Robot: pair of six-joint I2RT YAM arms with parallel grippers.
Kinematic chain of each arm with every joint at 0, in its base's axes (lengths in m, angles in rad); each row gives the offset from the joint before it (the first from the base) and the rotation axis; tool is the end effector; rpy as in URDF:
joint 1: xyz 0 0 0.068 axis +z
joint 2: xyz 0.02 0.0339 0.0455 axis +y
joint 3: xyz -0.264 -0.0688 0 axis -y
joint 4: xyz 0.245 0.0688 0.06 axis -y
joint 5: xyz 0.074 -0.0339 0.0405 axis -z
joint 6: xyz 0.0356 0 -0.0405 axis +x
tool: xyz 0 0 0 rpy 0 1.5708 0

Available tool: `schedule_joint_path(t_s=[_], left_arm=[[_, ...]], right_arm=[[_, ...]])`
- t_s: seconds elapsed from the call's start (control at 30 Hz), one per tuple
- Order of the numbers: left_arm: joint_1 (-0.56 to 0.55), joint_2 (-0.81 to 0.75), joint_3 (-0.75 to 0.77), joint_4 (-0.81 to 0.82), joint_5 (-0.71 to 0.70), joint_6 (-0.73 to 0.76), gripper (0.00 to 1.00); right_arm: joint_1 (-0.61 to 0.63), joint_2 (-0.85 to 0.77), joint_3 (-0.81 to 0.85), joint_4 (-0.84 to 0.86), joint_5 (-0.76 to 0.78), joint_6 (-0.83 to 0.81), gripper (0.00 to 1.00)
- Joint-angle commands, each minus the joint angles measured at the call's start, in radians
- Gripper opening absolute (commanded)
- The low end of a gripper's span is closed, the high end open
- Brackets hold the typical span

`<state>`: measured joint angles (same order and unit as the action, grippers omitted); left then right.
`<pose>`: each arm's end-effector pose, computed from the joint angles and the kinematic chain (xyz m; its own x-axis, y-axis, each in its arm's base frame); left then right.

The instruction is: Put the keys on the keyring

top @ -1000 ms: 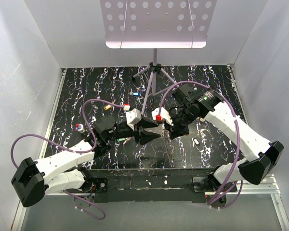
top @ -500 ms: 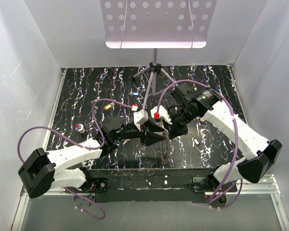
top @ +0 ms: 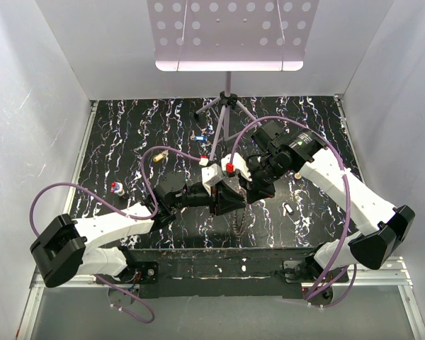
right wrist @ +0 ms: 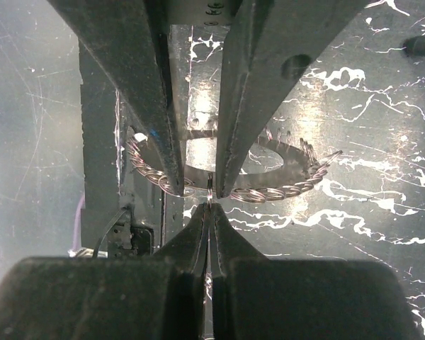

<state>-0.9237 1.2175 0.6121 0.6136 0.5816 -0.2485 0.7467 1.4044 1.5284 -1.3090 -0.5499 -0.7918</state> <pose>0.1460 -0.2256 0.2720 -0.2406 -0.0224 -0.9704 0.9684 0.0618 -0.2416 0.1718 0.1843 0.3670 0.0371 -0.7924 -0.6089 -0.9921 -0.1020 0.0724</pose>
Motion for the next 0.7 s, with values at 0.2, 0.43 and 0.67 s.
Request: schedule_joint_path(t_s=[0.2, 0.43, 0.67], left_arm=[[-0.006, -0.003, 0.044, -0.047, 0.004, 0.018, 0.0], [-0.006, -0.085, -0.017, -0.031, -0.04, 0.04, 0.0], [-0.006, -0.242, -0.106, 0.052, 0.026, 0.086, 0.0]], right_arm=[[0.005, -0.022, 0.039, 0.01, -0.047, 0.022, 0.01], [-0.044, -0.053, 0.079, -0.027, -0.162, 0.049, 0.45], [-0.254, -0.129, 0.083, -0.139, -0.459, -0.099, 0.6]])
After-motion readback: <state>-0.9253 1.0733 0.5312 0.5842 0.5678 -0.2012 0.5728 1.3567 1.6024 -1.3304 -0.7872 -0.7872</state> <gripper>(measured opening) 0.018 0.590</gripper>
